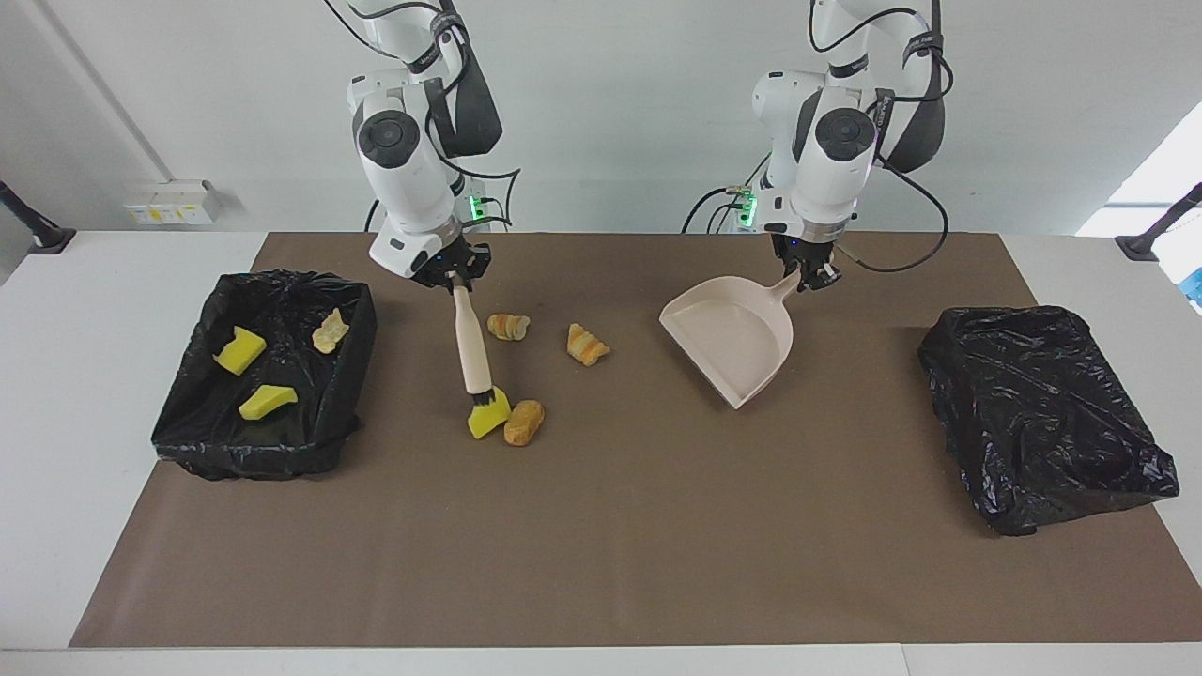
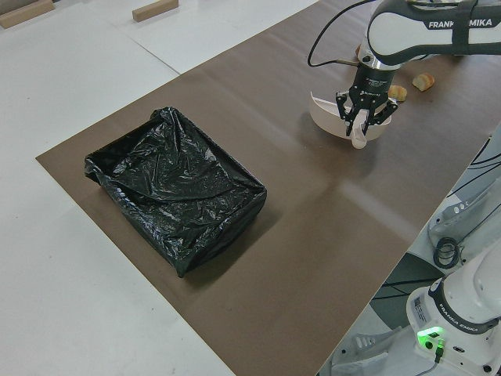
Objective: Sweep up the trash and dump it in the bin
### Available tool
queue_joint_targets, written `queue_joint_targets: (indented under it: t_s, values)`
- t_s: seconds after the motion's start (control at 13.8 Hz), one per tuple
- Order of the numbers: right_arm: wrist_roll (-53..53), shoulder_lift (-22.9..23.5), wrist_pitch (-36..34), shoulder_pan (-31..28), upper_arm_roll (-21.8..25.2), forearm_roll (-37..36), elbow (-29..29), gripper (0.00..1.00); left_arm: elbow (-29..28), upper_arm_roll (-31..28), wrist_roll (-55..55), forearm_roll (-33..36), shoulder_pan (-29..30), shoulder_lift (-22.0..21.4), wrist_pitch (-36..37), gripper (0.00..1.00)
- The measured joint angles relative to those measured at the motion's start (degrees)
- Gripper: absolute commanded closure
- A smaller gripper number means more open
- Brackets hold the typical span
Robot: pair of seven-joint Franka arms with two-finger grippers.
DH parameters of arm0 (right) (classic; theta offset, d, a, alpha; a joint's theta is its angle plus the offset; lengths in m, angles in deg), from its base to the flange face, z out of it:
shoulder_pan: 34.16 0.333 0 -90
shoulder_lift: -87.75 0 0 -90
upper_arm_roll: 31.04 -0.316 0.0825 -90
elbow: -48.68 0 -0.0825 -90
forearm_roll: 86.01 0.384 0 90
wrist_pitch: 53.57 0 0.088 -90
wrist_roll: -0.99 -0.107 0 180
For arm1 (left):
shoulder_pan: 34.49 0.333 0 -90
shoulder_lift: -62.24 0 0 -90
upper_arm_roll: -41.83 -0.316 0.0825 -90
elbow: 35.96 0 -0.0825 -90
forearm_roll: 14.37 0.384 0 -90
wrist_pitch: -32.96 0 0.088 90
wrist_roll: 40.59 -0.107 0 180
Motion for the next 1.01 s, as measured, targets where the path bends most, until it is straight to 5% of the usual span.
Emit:
queue_joint_targets:
  t_s: [0.58, 1.01]
  values:
    - [5.9, 10.5, 13.6, 0.8, -0.6, -9.8, 0.3, 1.0, -2.4, 0.2, 0.6, 0.2, -2.6, 1.0, -2.6, 1.0]
    - [-0.7, 11.3, 13.6, 14.2, -1.0, 2.7, 1.0, 1.0, -2.4, 0.2, 0.6, 0.2, -2.6, 1.3, -3.9, 1.0]
